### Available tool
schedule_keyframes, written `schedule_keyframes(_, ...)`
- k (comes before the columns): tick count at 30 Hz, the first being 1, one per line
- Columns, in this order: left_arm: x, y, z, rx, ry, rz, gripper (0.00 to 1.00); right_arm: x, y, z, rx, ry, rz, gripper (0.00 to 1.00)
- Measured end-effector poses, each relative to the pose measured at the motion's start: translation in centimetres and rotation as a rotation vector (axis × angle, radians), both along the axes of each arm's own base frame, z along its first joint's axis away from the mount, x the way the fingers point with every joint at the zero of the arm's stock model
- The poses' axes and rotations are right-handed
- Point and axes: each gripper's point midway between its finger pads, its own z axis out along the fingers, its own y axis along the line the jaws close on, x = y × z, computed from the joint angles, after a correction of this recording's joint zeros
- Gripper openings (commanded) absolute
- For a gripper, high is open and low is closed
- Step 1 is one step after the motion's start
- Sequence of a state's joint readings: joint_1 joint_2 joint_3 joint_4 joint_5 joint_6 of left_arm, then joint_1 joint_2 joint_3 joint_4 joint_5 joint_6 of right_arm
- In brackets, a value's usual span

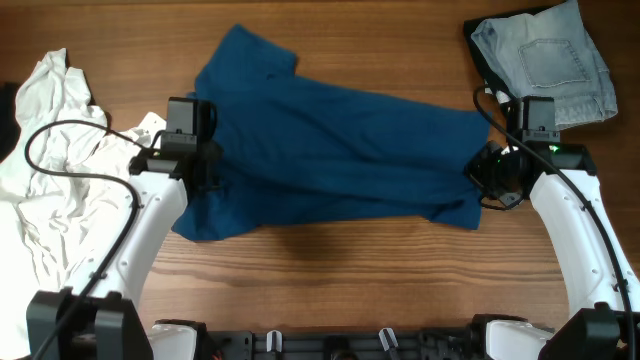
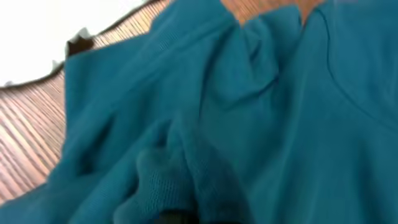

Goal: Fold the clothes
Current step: 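Lower the held edge and pull it back toward the robot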

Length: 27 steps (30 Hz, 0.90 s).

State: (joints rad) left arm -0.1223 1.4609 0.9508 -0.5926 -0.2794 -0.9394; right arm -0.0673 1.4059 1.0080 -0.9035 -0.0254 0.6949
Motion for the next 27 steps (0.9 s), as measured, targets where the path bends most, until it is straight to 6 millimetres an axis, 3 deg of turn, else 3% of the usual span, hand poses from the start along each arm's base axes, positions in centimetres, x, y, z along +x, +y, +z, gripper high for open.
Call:
schedule_keyframes(4, 0.2, -0.3, 0.1, -0.015, -0.008, -0.007, 0.04, -0.5, 0.1, 0.1, 0.0, 0.024, 0.007, 0.04)
schedule_keyframes(9, -0.4, -0.2, -0.2, -0.005, 0.024, -0.023, 0.04, -4.3, 1.0, -0.4, 0.008, 0.182, 0.037, 0.04)
schedule_keyframes(12, -1.1, -0.1, -0.4, 0.003, 0.055, -0.03, 0.04, -4.7, 1.5, -0.4, -0.034, 0.197, 0.075, 0.04)
schedule_keyframes(15, -1.8, -0.1, 1.5, 0.008, 0.034, -0.046, 0.04, -4.6, 1.5, 1.1, -0.103, 0.161, 0.109, 0.04)
schedule_keyframes(16, -2.2, 0.0, 2.6, 0.007, 0.016, -0.047, 0.04, -4.3, 1.5, 2.6, -0.123, 0.122, 0.116, 0.04)
schedule_keyframes(18, -3.0, 0.1, 6.8, -0.001, -0.081, -0.049, 0.04, -4.0, 1.4, 5.2, -0.147, 0.046, 0.117, 0.04)
schedule_keyframes(22, -6.9, 0.6, 10.5, -0.006, -0.132, -0.048, 0.04, -6.3, 0.9, 7.4, -0.16, 0.036, 0.105, 0.04)
schedule_keyframes(27, -12.7, 0.9, 11.1, -0.032, -0.074, -0.036, 0.04, -10.9, 1.0, 7.5, -0.136, 0.162, 0.112, 0.04)
